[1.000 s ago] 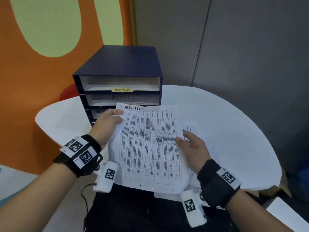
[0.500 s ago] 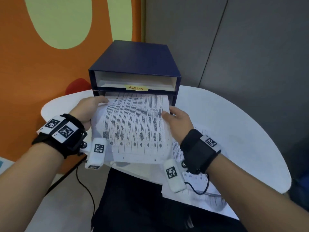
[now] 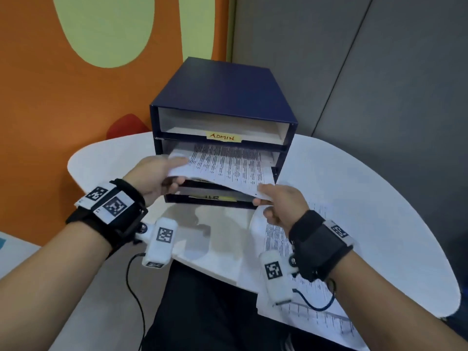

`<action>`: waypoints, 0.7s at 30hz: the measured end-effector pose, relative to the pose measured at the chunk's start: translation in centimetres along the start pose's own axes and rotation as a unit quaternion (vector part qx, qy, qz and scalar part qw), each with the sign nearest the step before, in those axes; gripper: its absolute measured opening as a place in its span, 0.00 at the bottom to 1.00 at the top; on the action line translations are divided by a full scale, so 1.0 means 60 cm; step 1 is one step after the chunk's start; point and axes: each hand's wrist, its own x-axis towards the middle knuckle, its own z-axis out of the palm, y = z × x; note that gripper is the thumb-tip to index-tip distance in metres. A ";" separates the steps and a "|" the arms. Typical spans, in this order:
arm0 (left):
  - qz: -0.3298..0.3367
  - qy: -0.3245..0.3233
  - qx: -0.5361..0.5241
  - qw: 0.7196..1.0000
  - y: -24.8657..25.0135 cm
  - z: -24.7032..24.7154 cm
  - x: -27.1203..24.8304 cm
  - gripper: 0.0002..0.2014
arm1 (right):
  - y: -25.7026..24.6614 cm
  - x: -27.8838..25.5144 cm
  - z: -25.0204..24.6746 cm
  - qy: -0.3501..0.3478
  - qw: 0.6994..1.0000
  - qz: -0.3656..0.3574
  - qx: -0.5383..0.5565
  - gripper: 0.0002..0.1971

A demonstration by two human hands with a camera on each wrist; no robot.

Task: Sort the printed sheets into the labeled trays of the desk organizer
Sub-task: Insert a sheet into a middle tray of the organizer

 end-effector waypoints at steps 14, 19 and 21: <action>0.002 -0.076 -0.143 0.987 -0.011 -0.008 -0.005 0.22 | -0.019 0.047 0.065 0.026 0.971 -0.068 0.227 0.24; 0.000 -0.076 -0.091 0.993 -0.020 0.002 0.000 0.16 | -0.032 0.030 0.075 0.036 0.988 -0.147 0.018 0.10; 0.013 -0.050 -0.043 0.998 -0.023 0.003 0.005 0.14 | -0.034 0.035 0.085 0.036 0.975 -0.187 -0.113 0.11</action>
